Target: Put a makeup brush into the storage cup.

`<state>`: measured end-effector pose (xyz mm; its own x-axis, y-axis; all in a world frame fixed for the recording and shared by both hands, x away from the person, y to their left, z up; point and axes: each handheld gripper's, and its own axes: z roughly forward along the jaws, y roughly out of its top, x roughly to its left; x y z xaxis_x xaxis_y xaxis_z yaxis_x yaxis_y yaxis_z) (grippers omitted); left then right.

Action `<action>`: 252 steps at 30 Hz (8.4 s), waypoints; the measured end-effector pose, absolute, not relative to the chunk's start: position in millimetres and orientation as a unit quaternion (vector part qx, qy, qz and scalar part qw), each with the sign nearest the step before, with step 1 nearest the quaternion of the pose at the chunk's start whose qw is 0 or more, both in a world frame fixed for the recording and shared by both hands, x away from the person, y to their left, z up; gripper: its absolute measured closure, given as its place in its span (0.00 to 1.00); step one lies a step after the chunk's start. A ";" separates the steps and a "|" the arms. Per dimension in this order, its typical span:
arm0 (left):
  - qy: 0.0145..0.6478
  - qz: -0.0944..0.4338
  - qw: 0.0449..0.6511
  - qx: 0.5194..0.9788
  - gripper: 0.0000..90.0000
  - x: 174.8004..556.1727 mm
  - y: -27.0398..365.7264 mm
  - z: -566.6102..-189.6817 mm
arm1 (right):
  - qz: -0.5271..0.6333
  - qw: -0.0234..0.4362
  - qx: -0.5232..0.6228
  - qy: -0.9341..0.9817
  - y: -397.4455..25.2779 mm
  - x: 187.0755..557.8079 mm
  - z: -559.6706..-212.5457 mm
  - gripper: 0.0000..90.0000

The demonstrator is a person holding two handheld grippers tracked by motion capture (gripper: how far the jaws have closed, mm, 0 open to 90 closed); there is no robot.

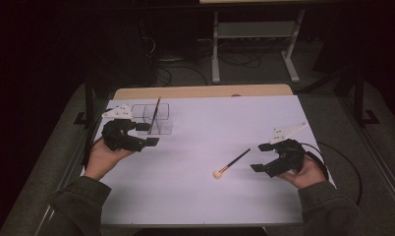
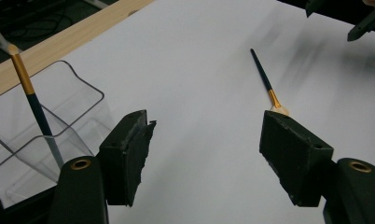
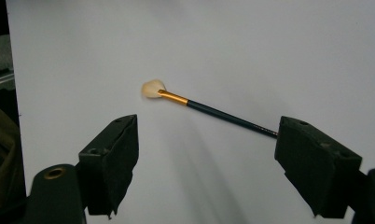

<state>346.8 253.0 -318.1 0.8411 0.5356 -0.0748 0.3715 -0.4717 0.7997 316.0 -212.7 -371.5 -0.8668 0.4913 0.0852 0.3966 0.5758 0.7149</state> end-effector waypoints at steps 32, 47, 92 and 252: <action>0.237 0.080 0.443 0.861 0.35 333.5 218.9 -333.4 | 0.369 0.070 0.234 0.897 -207.2 321.0 -367.0 0.23; 0.209 0.060 0.425 0.879 0.34 337.5 170.6 -346.7 | 0.397 0.074 0.250 0.880 -218.8 301.6 -384.3 0.22; 0.193 0.021 0.332 0.923 0.41 363.0 53.4 -375.6 | 0.418 0.072 0.273 0.863 -236.2 283.9 -404.7 0.20; 0.100 0.009 0.246 0.964 0.93 310.4 60.7 -347.4 | 0.390 0.057 0.164 0.904 -183.0 292.7 -363.8 0.25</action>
